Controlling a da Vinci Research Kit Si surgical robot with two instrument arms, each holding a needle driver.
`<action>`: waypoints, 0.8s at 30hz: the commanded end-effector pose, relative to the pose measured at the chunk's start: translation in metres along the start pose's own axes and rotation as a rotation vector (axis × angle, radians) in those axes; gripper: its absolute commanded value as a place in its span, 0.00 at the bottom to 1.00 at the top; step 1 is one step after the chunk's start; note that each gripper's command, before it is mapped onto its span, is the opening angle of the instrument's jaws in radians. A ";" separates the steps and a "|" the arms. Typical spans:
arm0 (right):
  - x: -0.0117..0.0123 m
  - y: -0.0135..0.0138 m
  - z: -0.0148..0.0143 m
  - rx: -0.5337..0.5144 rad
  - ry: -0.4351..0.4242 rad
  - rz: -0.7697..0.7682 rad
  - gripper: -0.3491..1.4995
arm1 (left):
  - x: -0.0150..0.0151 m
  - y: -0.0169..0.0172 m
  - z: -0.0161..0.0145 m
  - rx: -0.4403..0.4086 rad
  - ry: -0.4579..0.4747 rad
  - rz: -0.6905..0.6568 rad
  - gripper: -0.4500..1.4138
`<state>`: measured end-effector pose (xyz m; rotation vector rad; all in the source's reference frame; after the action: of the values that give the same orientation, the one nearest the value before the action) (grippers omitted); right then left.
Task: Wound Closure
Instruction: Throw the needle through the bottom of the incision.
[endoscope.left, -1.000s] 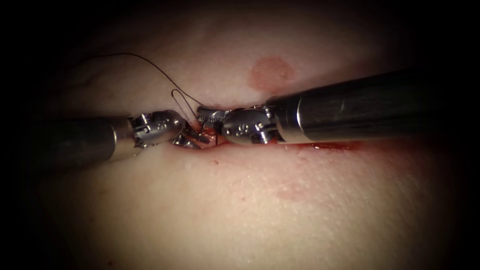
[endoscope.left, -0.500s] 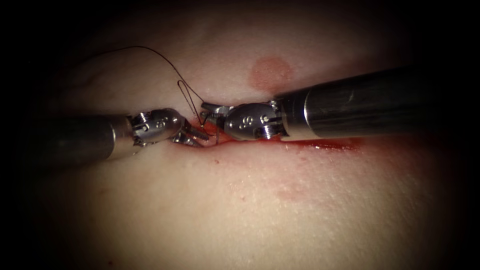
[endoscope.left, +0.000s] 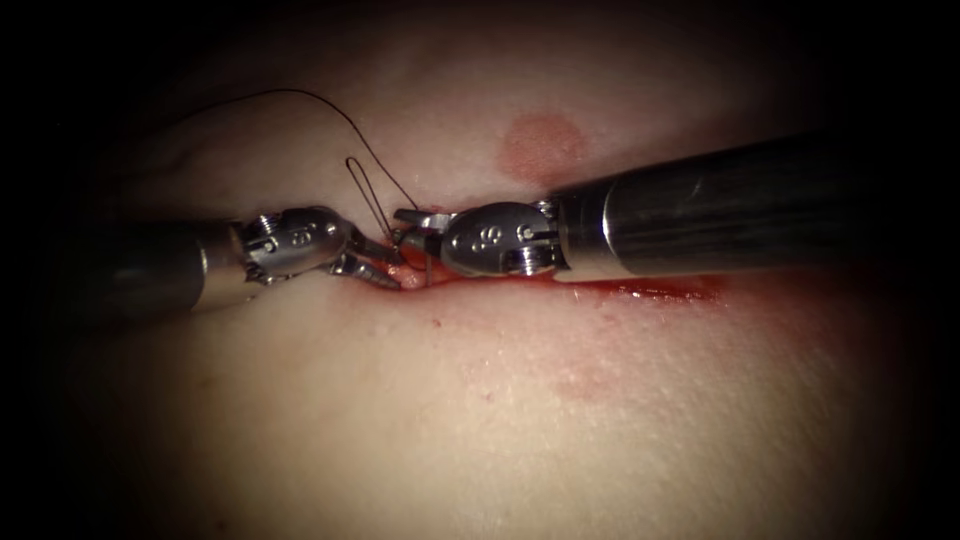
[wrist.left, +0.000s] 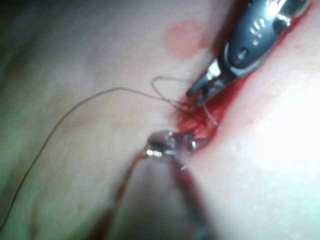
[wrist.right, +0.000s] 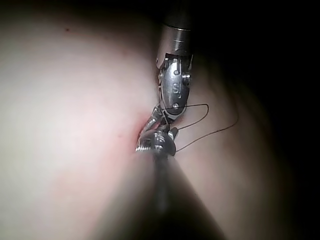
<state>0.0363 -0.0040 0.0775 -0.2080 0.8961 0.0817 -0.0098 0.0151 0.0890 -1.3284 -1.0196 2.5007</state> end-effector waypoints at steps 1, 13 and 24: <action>-0.0002 -0.0002 0.0006 0.001 0.001 0.014 0.00 | -0.0001 -0.0002 0.0007 0.004 0.002 0.003 0.23; 0.0004 0.0009 0.0002 0.006 -0.005 0.121 0.00 | 0.0005 0.0047 0.0004 0.017 0.004 0.023 0.21; 0.0007 0.0003 -0.0001 -0.038 -0.092 0.253 0.00 | 0.0016 0.0065 0.0003 0.027 -0.002 0.035 0.19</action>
<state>0.0360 -0.0034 0.0763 -0.1375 0.8142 0.3562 -0.0092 0.0108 0.0832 -1.3459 -0.9647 2.5340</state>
